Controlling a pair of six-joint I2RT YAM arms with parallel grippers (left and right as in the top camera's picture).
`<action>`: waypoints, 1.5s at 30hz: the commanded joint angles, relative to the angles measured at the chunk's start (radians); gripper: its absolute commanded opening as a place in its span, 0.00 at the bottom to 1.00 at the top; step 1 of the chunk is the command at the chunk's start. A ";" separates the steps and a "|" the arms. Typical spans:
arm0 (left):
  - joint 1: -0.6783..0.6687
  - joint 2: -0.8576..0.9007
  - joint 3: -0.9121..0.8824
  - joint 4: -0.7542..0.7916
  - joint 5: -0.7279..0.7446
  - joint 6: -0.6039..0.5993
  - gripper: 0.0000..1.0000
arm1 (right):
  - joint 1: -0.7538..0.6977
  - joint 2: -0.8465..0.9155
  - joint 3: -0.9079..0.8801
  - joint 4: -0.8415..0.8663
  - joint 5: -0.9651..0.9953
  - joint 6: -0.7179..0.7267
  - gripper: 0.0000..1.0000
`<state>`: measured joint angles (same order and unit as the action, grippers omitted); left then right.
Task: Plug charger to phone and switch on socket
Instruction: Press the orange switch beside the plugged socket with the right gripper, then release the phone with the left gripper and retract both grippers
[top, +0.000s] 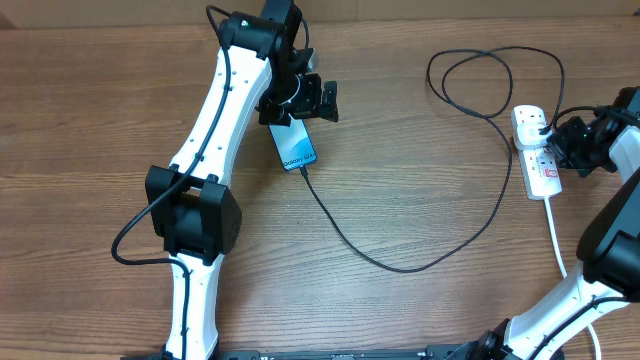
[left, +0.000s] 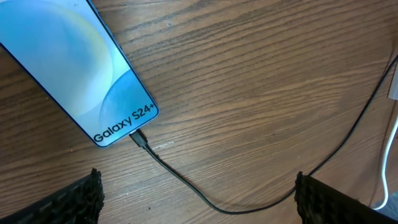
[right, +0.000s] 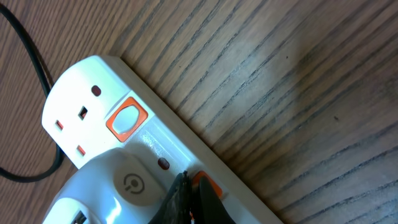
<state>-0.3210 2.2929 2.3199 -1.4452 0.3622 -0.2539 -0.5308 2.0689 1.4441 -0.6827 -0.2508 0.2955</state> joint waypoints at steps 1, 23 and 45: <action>0.000 -0.030 0.021 0.005 -0.006 0.014 1.00 | 0.014 0.021 -0.037 -0.063 -0.066 0.004 0.04; 0.000 -0.030 0.021 0.001 0.002 0.014 1.00 | 0.000 -0.098 0.000 -0.182 0.031 0.004 0.04; 0.000 -0.344 0.021 -0.162 -0.150 0.113 1.00 | 0.500 -0.716 0.000 -0.306 -0.101 -0.061 0.04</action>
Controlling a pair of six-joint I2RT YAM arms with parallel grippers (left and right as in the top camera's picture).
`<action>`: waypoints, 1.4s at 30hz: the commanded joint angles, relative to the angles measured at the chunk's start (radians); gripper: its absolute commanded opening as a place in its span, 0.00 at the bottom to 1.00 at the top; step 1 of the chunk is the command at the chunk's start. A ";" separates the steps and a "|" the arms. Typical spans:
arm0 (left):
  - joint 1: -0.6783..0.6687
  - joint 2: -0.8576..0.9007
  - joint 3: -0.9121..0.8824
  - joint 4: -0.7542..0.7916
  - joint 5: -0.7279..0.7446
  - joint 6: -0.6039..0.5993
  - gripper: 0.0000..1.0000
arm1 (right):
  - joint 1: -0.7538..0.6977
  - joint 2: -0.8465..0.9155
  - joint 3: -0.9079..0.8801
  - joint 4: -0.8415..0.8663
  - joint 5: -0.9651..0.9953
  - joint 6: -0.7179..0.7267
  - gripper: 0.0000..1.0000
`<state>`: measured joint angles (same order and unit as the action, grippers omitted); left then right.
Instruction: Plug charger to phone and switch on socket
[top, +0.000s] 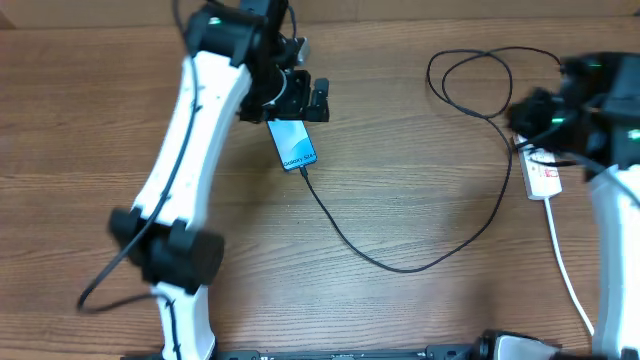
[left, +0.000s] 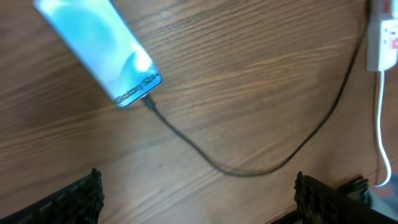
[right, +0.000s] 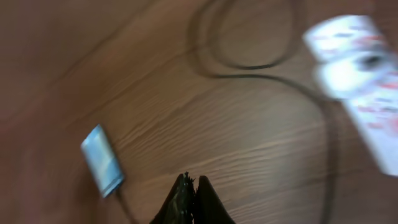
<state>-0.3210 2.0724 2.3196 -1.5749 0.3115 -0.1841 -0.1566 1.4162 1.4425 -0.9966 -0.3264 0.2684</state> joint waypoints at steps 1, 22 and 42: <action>0.000 -0.154 0.021 -0.047 -0.135 0.047 1.00 | 0.187 -0.076 0.002 0.014 -0.016 -0.034 0.11; 0.000 -0.888 -0.560 0.053 -0.271 0.032 0.99 | 0.670 -0.151 -0.092 -0.059 0.194 -0.056 1.00; 0.000 -1.700 -1.478 0.575 -0.218 -0.093 1.00 | 0.729 -0.647 -0.771 0.438 0.089 -0.158 1.00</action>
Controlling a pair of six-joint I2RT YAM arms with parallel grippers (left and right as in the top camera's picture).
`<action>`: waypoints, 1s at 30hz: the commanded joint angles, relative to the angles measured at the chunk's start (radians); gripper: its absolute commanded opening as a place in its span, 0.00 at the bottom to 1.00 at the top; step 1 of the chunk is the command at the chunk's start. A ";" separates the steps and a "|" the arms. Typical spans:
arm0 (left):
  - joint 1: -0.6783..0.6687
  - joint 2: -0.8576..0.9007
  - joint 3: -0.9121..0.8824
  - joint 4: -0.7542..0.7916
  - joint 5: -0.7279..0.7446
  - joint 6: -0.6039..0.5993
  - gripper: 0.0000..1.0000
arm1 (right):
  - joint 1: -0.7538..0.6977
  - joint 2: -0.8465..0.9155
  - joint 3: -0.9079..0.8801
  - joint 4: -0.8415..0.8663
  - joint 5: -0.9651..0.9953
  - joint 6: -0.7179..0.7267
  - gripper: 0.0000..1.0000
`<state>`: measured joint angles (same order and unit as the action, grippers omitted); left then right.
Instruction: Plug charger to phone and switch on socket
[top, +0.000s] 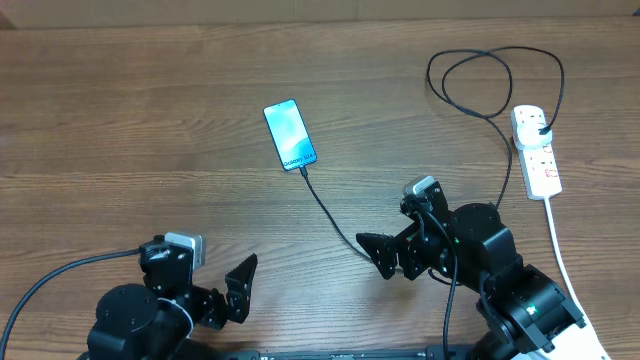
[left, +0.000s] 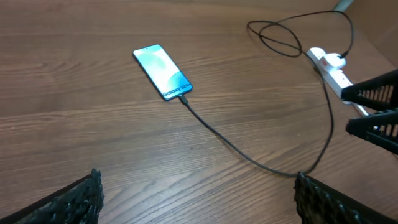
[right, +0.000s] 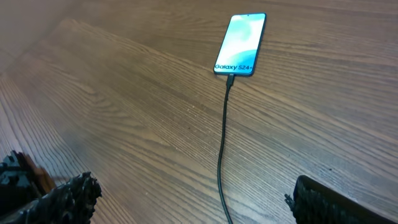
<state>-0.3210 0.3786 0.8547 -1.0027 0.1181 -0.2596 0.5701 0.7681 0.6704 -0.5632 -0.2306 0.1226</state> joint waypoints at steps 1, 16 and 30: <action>0.000 -0.006 -0.013 0.001 -0.024 -0.018 1.00 | 0.002 0.008 0.001 0.004 -0.006 -0.012 1.00; 0.000 -0.006 -0.013 -0.201 -0.024 -0.018 0.99 | 0.002 0.177 0.001 0.005 -0.006 -0.012 1.00; 0.147 -0.182 -0.052 0.035 -0.056 -0.005 0.99 | 0.002 0.369 0.002 0.013 -0.006 -0.012 1.00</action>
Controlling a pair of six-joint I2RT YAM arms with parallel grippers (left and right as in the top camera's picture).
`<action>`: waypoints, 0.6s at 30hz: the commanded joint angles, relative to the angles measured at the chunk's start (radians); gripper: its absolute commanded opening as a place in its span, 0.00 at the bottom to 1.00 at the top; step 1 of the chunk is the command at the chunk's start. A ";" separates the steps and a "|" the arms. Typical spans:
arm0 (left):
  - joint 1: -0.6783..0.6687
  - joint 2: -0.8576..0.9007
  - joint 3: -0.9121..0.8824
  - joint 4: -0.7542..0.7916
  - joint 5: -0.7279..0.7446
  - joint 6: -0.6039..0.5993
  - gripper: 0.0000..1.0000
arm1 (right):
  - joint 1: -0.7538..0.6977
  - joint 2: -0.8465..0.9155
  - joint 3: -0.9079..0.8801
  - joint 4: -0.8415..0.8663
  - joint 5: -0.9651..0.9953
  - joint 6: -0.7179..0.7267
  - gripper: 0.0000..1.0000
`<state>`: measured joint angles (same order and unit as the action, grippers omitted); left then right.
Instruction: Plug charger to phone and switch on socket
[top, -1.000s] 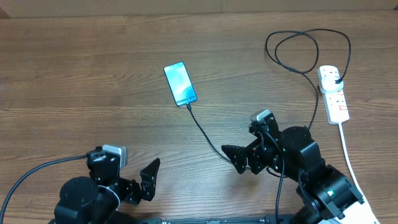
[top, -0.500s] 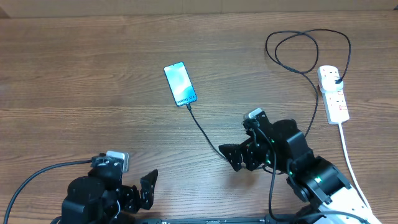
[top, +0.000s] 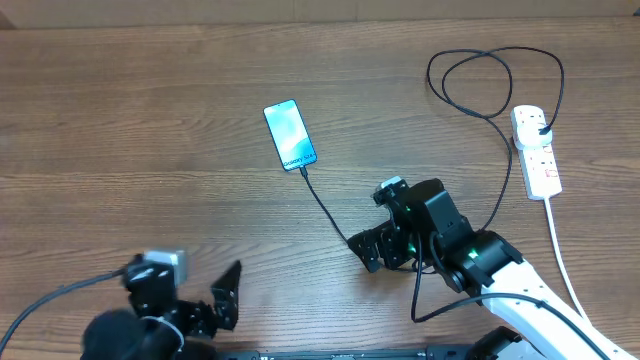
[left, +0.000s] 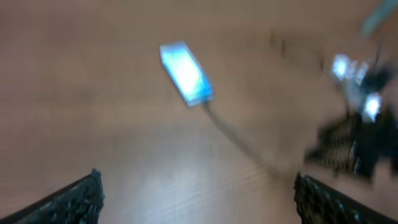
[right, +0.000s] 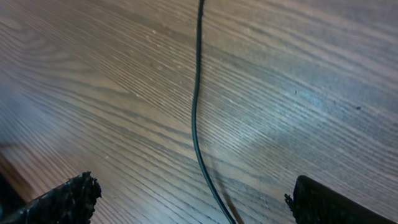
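Observation:
The phone (top: 290, 135) lies face up with its blue screen showing, blurred in the left wrist view (left: 185, 81). A black cable (top: 326, 212) runs from its lower end across the table to the white power strip (top: 537, 158) at the right. My right gripper (top: 384, 254) is open low over the cable's middle. The cable (right: 196, 118) passes between its fingers (right: 62, 199) without being held. My left gripper (top: 215, 305) is open at the front left edge, far from the phone, with nothing between its fingers (left: 71, 202).
The cable makes a loose loop (top: 495, 80) at the back right, behind the strip. The strip's own white lead (top: 560, 250) runs toward the front right. Bare wooden table (top: 120, 150) lies to the left of the phone.
My right gripper has come lower and a little left over the cable; the phone has left its wrist view. My left arm has drawn back toward the front edge, and its view is blurred.
At first my left gripper hung open over the phone, cable plugged in, while my right gripper, shut, touched an orange switch on the strip. Then both arms were away from those spots. Later both stood open near the front edge, as now.

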<state>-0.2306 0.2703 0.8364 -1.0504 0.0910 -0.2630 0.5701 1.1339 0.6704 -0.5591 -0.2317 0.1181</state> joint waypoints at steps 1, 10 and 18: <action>0.078 -0.102 -0.061 0.137 -0.048 -0.002 1.00 | 0.002 0.002 0.002 0.009 -0.005 -0.008 1.00; 0.244 -0.264 -0.469 0.741 -0.030 0.076 0.99 | 0.002 0.002 0.005 0.008 -0.005 -0.008 1.00; 0.291 -0.267 -0.717 1.093 -0.020 0.076 0.99 | 0.002 0.002 0.005 0.009 -0.005 -0.008 1.00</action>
<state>0.0410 0.0166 0.1864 -0.0170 0.0608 -0.2062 0.5701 1.1400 0.6704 -0.5545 -0.2321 0.1154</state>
